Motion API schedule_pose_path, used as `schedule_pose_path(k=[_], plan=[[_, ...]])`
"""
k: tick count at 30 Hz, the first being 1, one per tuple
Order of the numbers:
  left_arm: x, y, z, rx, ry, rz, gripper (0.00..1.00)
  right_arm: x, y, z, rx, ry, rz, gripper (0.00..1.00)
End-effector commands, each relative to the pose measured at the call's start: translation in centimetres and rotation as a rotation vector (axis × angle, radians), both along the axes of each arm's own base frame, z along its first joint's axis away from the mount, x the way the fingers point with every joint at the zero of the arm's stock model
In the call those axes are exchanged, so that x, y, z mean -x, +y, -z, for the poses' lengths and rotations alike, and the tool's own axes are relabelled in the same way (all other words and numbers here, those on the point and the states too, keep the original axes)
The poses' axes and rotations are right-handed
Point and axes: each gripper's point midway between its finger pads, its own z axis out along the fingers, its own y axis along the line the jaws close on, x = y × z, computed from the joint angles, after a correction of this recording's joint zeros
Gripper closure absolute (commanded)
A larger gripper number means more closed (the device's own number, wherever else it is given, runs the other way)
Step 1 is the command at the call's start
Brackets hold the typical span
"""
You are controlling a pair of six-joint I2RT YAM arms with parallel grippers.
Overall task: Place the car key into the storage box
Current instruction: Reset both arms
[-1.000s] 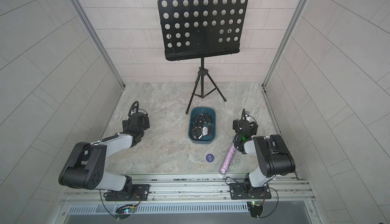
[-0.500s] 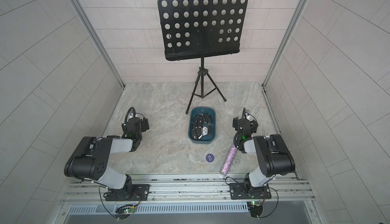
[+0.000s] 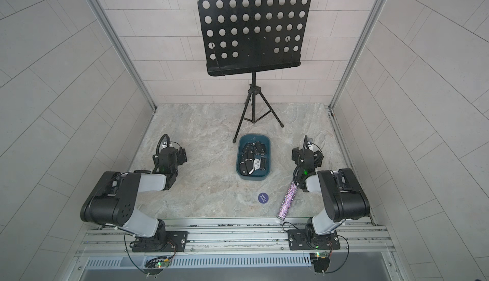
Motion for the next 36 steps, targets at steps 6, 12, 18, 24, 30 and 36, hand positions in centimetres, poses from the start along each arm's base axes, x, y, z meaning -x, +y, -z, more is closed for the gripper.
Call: schedule_pose_path(k=[6,12,18,24,30,36], plan=[[-0.78,-0.03,-1.73,0.007,-0.064,-0.004,0.08,-0.41,0.21,-0.99,0.010,-0.026,-0.009,0.00],[-0.79,-0.02,-1.74,0.007,-0.064,-0.004,0.73,-0.41,0.21,-0.98,0.009,-0.025,-0.010,0.00],[-0.79,-0.06,-1.73,0.007,-0.064,-0.002,0.51,-0.39,0.16,-0.96,0.009,-0.025,-0.008,0.00],[-0.78,-0.01,-1.72,0.007,-0.063,-0.004,0.00,-0.39,0.22,-1.02,0.009,-0.028,-0.010,0.00],[-0.77,-0.05,-1.62,0.007,-0.060,-0.002,0.00,-0.48,0.21,-0.98,0.010,-0.024,-0.011,0.00],[-0.79,-0.01,-1.70,0.007,-0.061,-0.004,0.00,-0.50,0.19,-0.96,0.009,-0.022,-0.010,0.00]])
